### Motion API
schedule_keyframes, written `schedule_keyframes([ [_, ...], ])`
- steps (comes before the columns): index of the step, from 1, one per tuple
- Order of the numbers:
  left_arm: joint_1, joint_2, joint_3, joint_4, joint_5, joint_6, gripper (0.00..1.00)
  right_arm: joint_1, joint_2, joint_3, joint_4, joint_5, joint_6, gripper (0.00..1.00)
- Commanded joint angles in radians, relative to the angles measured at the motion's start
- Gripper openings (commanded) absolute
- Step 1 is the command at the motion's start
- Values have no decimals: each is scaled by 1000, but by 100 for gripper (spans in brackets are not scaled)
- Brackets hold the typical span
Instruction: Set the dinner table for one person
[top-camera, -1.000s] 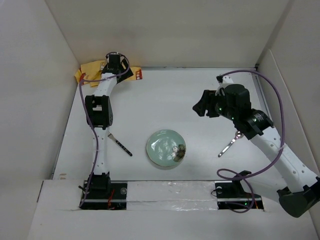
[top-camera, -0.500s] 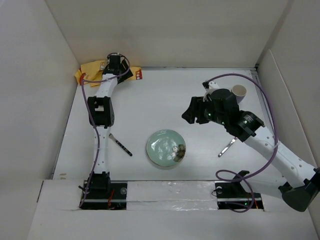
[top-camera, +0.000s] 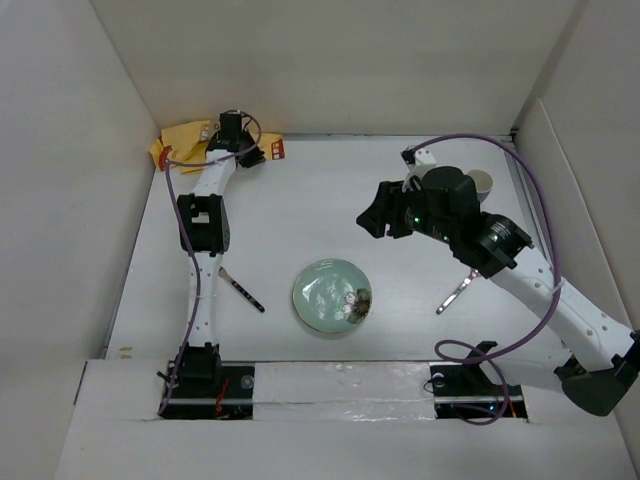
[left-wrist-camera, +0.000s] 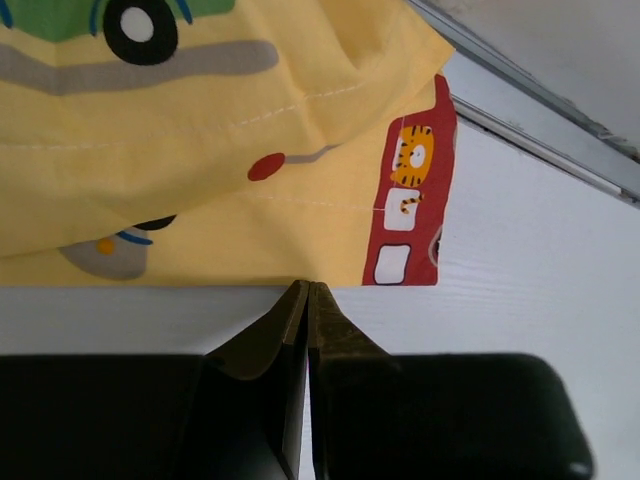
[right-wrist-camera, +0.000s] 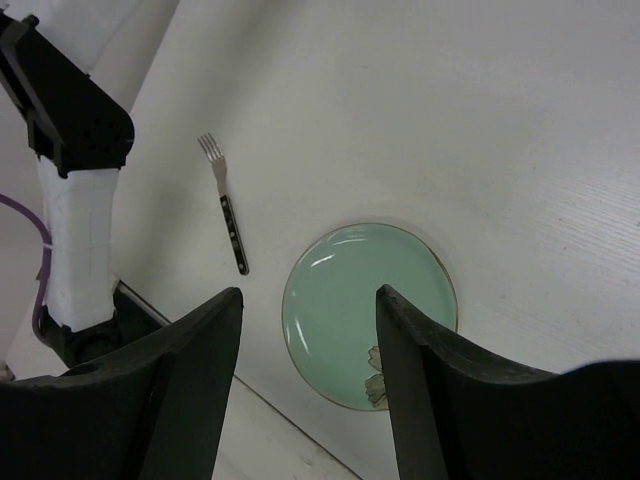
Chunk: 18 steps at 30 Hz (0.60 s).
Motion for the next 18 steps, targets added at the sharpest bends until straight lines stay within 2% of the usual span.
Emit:
schedule_keyframes([
  [1, -7, 24, -51, -39, 56, -4, 0, 7, -3, 63, 21, -4, -28, 61],
  [2, -7, -34, -129, -19, 102, 16, 0, 7, 1, 73, 21, 5, -45, 61],
  [4, -22, -68, -158, -14, 78, 46, 0, 7, 4, 76, 20, 10, -52, 61],
  [7, -21, -278, -354, 102, -96, 57, 0, 7, 13, 73, 15, 21, -74, 61],
  [9, 29, -384, -422, 165, -172, 27, 24, 7, 23, 68, 11, 19, -83, 61],
  [10, 43, -396, -412, 162, -204, 24, 32, 7, 25, 67, 12, 16, -86, 61],
  [11, 56, -396, -393, 147, -294, 28, 41, 7, 25, 60, 12, 12, -86, 61],
  [13, 68, -372, -300, 78, -363, 82, 51, 7, 24, 44, 21, 2, -89, 61],
  [14, 68, -326, -257, 52, -434, 105, 68, 7, 24, 41, 21, -1, -89, 61],
  [15, 68, -294, -175, -2, -459, 163, 77, 7, 24, 36, 24, -5, -89, 61],
  [17, 77, -229, -116, -42, -500, 210, 90, 7, 28, 33, 26, -10, -89, 61],
  [18, 88, -229, -164, -16, -503, 224, 92, 7, 30, 36, 24, -13, -89, 61],
])
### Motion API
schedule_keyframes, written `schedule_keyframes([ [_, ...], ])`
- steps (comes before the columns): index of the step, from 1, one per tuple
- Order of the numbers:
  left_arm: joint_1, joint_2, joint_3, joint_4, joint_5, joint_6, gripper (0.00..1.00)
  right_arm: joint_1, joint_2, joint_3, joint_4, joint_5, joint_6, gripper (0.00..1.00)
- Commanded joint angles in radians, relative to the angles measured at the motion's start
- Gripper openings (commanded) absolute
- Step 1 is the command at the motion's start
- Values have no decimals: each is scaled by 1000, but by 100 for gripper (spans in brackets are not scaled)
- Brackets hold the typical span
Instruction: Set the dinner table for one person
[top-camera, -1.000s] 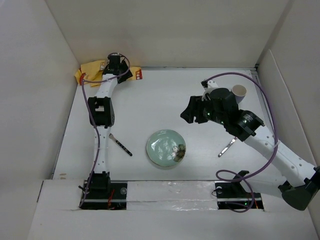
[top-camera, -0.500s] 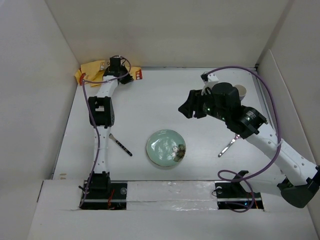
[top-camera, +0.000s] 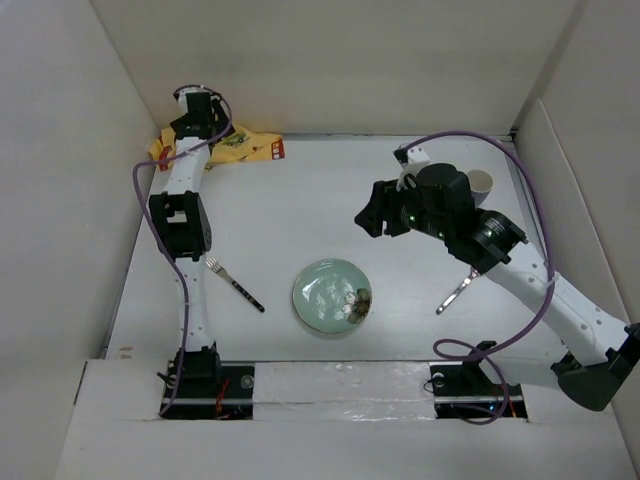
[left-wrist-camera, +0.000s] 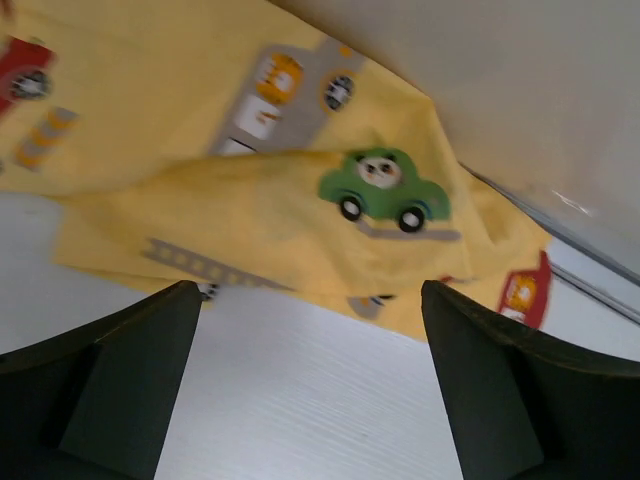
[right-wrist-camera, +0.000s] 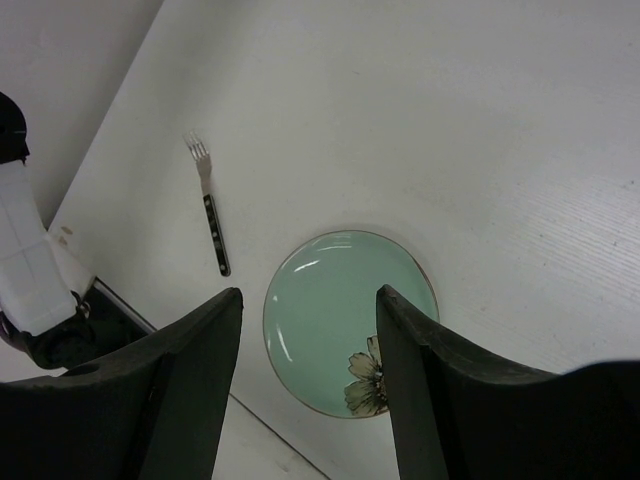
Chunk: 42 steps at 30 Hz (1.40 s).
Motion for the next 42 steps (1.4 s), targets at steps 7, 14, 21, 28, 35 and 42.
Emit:
schedule_keyframes([
  [7, 128, 156, 96, -130, -36, 241, 92, 7, 27, 66, -38, -65, -20, 60],
  [14, 211, 185, 103, -127, 226, 232, 68, 7, 74, 141, -87, -75, -29, 60],
  [21, 231, 204, 101, -182, 301, 230, 17, 7, 61, 242, -124, -44, -28, 59],
  [28, 231, 204, 91, -241, 296, 248, 0, 7, 11, 251, -119, -36, -17, 60],
  [35, 171, 34, -106, -209, 369, 239, 0, 7, -15, 184, -53, -39, -15, 60],
  [42, -40, -379, -530, -55, 415, 218, 0, -31, -4, 66, 14, 3, -14, 52],
])
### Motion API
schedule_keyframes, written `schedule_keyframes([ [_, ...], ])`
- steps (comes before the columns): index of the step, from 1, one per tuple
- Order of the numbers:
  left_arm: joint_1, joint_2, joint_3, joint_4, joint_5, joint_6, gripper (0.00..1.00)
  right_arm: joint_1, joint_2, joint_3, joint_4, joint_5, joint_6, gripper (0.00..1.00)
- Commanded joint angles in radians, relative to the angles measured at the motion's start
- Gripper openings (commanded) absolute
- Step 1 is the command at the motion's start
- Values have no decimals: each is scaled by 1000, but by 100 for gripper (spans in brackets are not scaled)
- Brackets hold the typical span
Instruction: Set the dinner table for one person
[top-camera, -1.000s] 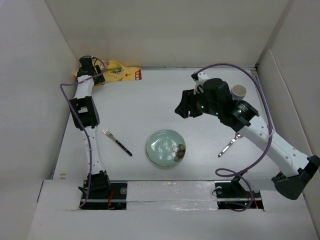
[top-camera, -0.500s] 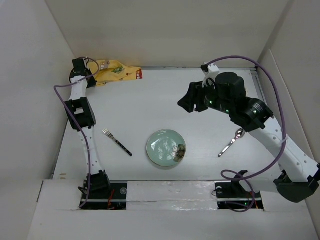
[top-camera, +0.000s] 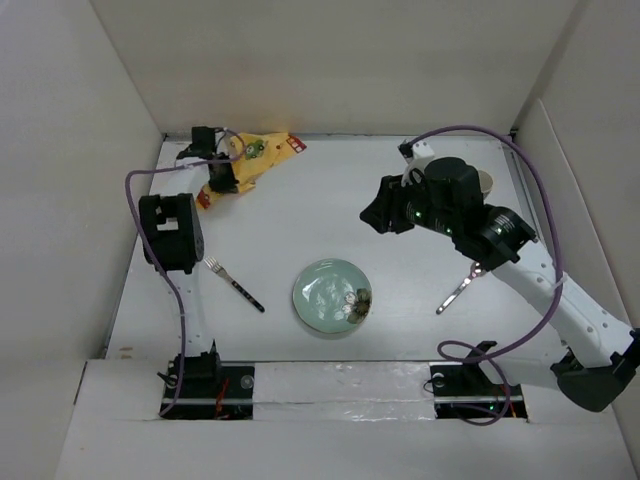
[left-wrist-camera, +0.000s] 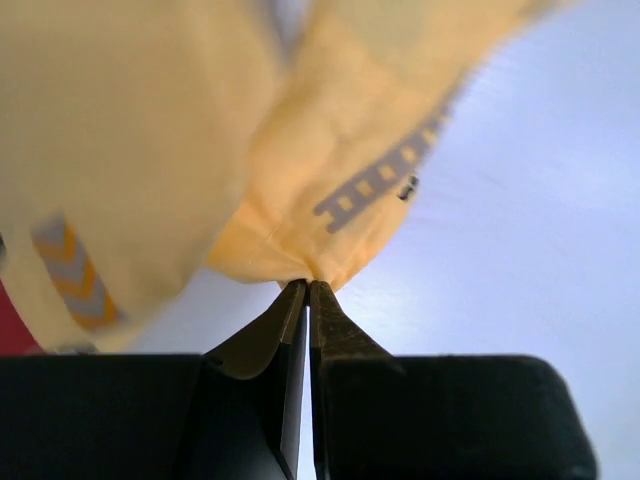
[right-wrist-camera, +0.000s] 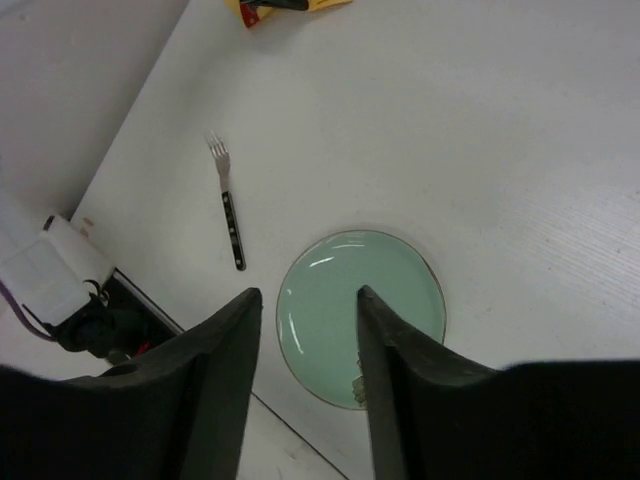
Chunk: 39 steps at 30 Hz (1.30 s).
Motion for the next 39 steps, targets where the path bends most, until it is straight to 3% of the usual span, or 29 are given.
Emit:
schedule_keyframes([
  [1, -143, -243, -109, 29, 73, -15, 0, -39, 2, -43, 85, 36, -8, 45],
  [2, -188, -333, -169, 51, 76, -22, 0, -48, 1, -57, 108, 36, -8, 26],
  [4, -214, -458, -221, 66, 82, -56, 0, -67, 2, -96, 123, 26, -9, 3],
  [6, -214, -605, -310, 80, 110, -85, 0, -93, 14, -135, 161, 16, -6, 0],
  [11, -214, -748, -352, 37, 183, -110, 0, -143, 82, -191, 246, 23, 23, 0],
  [13, -214, -828, -358, 54, 249, -144, 0, -156, 109, -197, 274, 20, 40, 11],
  [17, -214, -908, -338, 195, 372, -283, 0, -165, 186, -235, 405, 3, 69, 66],
  [19, -214, -928, -325, 217, 337, -297, 0, -177, 278, -231, 427, 23, 96, 77],
  [24, -99, -937, -412, 286, 338, -320, 0, -186, 526, -104, 387, 51, 120, 75],
  [25, -49, -920, -429, 331, 395, -332, 0, -186, 609, -56, 369, 52, 123, 71],
  [29, -7, -825, -496, 440, 469, -360, 0, -151, 822, 108, 256, 80, 133, 70],
  [35, 14, -606, -428, 505, 470, -354, 0, -55, 1025, 299, 115, 143, 172, 71],
  [39, 25, -514, -380, 522, 481, -362, 0, -31, 1076, 344, 65, 166, 190, 68],
])
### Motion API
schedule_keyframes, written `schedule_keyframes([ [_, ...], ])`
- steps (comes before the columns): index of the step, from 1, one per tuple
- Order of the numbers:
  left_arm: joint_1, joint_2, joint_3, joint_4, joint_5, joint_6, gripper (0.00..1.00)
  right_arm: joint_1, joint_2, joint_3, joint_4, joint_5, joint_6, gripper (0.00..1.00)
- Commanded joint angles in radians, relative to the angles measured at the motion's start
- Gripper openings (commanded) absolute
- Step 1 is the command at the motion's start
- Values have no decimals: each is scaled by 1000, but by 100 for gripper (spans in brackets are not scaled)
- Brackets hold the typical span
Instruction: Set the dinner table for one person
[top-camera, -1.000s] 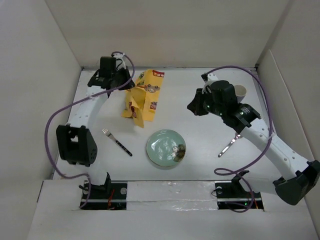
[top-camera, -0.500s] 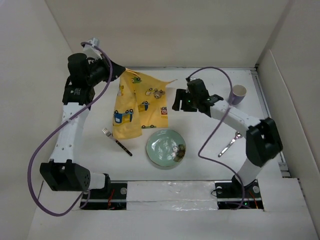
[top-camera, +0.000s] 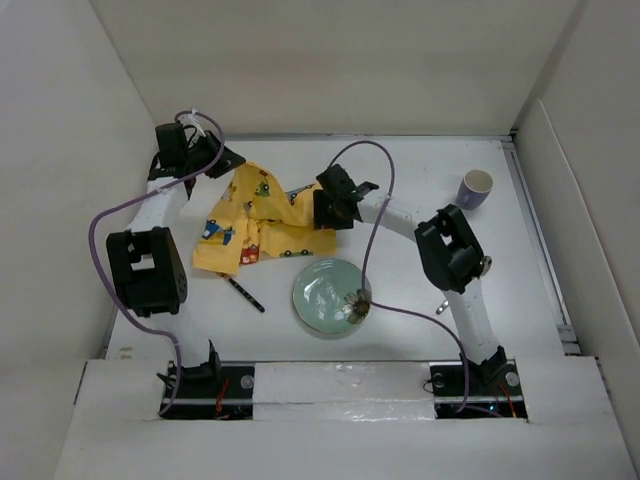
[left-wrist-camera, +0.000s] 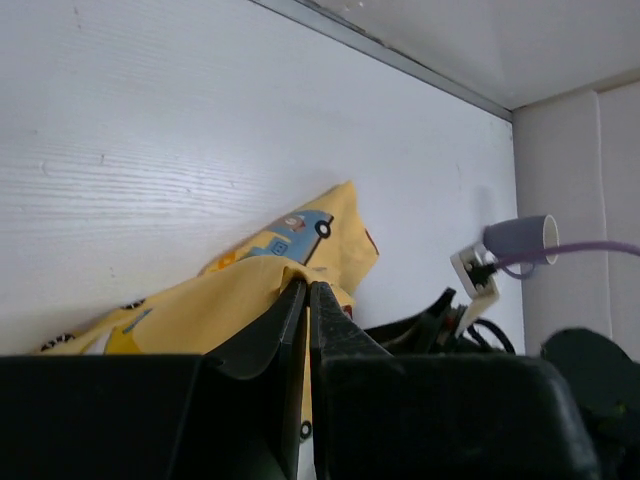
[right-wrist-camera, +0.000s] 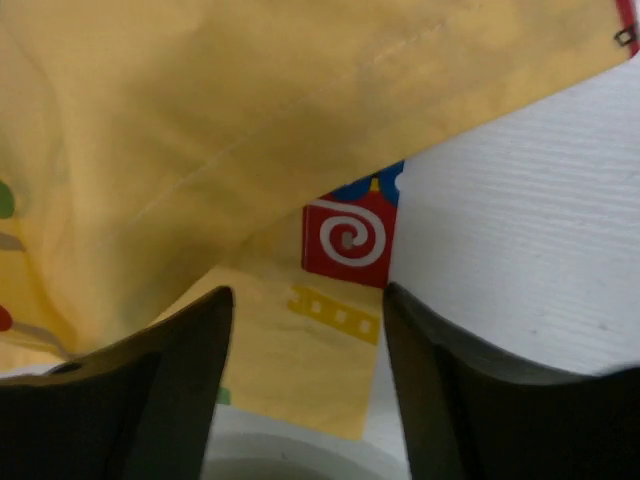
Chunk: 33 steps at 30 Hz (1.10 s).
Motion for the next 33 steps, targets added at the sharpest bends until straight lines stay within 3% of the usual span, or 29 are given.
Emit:
schedule_keyframes([
  [1, 27, 55, 90, 99, 40, -11, 0, 44, 68, 63, -136, 51, 35, 62],
  [3, 28, 92, 127, 110, 45, -18, 0, 53, 99, 86, -161, 64, 51, 58],
  [6, 38, 166, 186, 119, 54, -34, 0, 53, 119, 98, -192, 78, 78, 27],
  [7, 38, 200, 217, 125, 54, -38, 0, 39, 117, 100, -192, 83, 89, 4],
  [8, 38, 214, 231, 128, 54, -38, 0, 39, 110, 98, -192, 98, 94, 0],
  [12, 22, 296, 300, 174, 71, -99, 0, -25, -7, 46, -164, 161, 101, 0],
  [13, -3, 330, 375, 149, 59, -90, 0, -89, -104, -10, -146, 176, 82, 0],
  [17, -57, 408, 481, 95, 30, -74, 0, -169, -183, -93, -127, 180, 48, 0],
  [18, -80, 430, 511, 75, 10, -66, 16, -222, -215, -112, -124, 154, 35, 0],
  [20, -93, 474, 577, -6, -16, -32, 38, -266, -220, -130, -146, 121, 5, 0],
  [21, -94, 481, 588, -16, -48, -23, 61, -293, -220, -149, -147, 117, -9, 0],
  [25, -103, 384, 550, -131, -189, 58, 91, -338, -222, -179, -146, 81, -81, 56],
  [27, -112, 274, 455, -149, -266, 136, 99, -349, -249, -230, -126, 80, -89, 64],
  [31, -240, 64, 218, -166, -381, 262, 99, -387, -364, -334, -61, 61, -77, 65],
  [32, -327, 27, 108, -160, -427, 287, 99, -396, -389, -356, -51, 64, -71, 61],
  [33, -371, -40, 55, -154, -503, 302, 99, -396, -415, -382, -41, 71, -64, 48],
])
